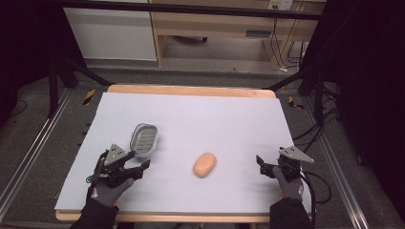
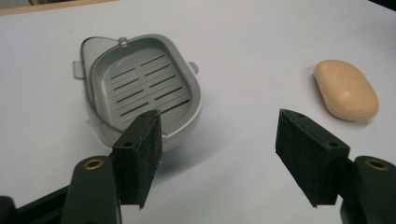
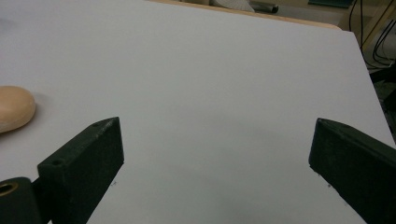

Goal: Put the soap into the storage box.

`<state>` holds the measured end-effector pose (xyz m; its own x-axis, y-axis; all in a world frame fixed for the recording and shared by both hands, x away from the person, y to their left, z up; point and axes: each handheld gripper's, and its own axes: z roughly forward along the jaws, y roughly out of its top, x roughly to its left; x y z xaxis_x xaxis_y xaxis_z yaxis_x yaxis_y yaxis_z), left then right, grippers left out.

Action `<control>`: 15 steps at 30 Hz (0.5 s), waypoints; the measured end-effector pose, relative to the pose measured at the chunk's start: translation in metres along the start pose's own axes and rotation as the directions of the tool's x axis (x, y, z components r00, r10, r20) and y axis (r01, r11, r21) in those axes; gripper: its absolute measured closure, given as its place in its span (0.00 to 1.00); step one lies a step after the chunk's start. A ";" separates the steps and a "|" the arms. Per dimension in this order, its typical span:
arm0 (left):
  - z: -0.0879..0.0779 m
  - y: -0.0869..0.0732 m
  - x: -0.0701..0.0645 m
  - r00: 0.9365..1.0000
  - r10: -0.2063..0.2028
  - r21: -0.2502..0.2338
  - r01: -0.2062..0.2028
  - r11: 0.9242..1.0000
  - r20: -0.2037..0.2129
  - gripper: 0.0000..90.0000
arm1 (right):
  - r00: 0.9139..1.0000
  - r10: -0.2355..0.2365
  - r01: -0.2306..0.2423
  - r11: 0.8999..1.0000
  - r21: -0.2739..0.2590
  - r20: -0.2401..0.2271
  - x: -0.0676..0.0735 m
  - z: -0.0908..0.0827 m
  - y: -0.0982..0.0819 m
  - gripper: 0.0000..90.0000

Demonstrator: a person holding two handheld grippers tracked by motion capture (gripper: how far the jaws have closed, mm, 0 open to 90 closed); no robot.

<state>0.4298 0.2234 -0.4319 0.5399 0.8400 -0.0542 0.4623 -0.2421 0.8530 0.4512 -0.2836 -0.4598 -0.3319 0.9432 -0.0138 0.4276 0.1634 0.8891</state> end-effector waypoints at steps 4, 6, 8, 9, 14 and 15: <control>0.005 0.004 -0.011 0.999 0.024 0.008 -0.024 1.000 0.022 0.34 | 1.000 0.004 -0.004 1.000 -0.007 -0.009 0.000 -0.002 0.002 0.04; 0.008 0.007 -0.016 0.999 0.038 0.014 -0.038 0.999 0.029 0.33 | 1.000 0.004 -0.004 1.000 -0.006 -0.008 -0.001 -0.002 0.002 0.04; 0.010 0.010 -0.021 0.998 0.054 0.013 -0.054 0.998 0.038 0.33 | 1.000 0.009 -0.009 1.000 -0.004 -0.008 -0.001 -0.002 0.001 0.04; 0.010 0.010 -0.021 0.998 0.054 0.013 -0.054 0.998 0.038 0.33 | 1.000 0.009 -0.009 1.000 -0.004 -0.008 -0.001 -0.002 0.001 0.04; 0.020 0.019 -0.034 0.994 0.091 0.033 -0.093 0.995 0.061 0.32 | 1.000 0.010 -0.010 1.000 0.017 -0.016 0.002 0.001 0.000 0.04; 0.020 0.019 -0.034 0.994 0.091 0.033 -0.093 0.995 0.061 0.32 | 1.000 0.008 -0.008 1.000 0.017 -0.015 0.002 0.001 0.000 0.04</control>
<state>0.4341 0.1804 -0.4236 0.6214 0.7835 -0.0078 0.4333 -0.3352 0.8366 0.4513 -0.2817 -0.4603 -0.3413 0.9400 0.0006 0.4441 0.1607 0.8815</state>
